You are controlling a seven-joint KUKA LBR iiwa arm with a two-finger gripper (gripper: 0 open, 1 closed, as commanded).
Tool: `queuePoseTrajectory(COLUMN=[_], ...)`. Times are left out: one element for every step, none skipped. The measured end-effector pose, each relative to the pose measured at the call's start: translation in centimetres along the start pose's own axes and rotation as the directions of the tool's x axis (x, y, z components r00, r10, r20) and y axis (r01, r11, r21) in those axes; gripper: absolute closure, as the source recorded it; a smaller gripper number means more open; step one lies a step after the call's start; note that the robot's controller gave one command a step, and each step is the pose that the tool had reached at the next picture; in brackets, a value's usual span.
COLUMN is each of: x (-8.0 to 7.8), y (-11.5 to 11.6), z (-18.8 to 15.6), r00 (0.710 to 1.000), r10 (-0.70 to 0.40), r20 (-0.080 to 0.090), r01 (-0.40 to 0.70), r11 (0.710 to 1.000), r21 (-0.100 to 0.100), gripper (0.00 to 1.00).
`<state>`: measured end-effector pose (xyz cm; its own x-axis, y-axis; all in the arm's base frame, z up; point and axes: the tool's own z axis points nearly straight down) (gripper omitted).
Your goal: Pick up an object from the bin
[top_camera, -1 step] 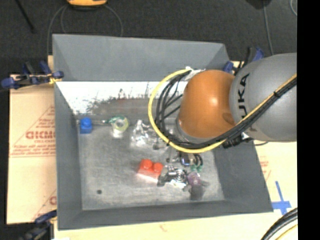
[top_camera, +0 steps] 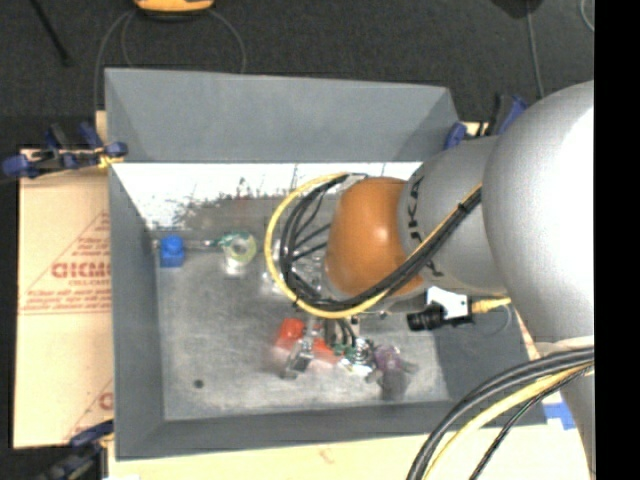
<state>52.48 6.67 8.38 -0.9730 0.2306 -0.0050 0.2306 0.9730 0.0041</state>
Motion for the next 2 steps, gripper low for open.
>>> queuePoseTrajectory(x=[0.0, -1.4], y=[0.0, -0.2], z=[0.1, -13.4], r00=[1.000, 1.000], r10=[0.001, -0.001], r20=[-0.002, 0.005], r01=[-0.001, 0.001], r11=[1.000, 1.000], r21=[0.001, -0.001], gripper=[1.00, 1.00])
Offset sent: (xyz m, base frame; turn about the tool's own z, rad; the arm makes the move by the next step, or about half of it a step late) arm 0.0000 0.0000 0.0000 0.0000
